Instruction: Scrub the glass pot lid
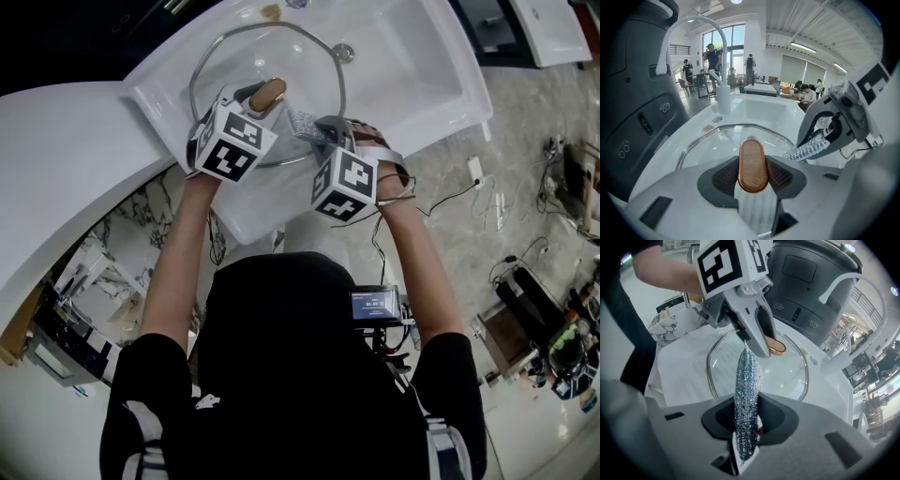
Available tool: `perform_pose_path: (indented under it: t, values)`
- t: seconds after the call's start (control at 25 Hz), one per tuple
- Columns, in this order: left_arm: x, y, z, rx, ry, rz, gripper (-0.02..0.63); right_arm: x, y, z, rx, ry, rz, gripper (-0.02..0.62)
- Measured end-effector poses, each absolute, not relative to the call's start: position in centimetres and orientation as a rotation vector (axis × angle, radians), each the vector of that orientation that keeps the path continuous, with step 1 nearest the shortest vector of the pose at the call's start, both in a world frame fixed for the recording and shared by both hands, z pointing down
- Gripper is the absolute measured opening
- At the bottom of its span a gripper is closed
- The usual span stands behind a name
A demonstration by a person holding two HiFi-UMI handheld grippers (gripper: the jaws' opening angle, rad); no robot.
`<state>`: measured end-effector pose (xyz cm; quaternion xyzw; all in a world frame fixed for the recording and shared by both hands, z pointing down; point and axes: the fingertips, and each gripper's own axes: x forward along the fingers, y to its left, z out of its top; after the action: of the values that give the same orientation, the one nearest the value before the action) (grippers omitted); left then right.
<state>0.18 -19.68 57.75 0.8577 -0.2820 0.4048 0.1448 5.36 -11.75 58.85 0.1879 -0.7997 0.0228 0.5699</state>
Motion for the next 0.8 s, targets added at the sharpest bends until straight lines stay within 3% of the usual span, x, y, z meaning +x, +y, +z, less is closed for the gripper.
perform_pose_path:
  t: [0.8]
  values:
    - [-0.2, -19.3, 58.3, 2.403, -0.843, 1.135, 0.170, 4.9, -10.2, 59.1, 0.412, -1.886, 0.099, 0.072]
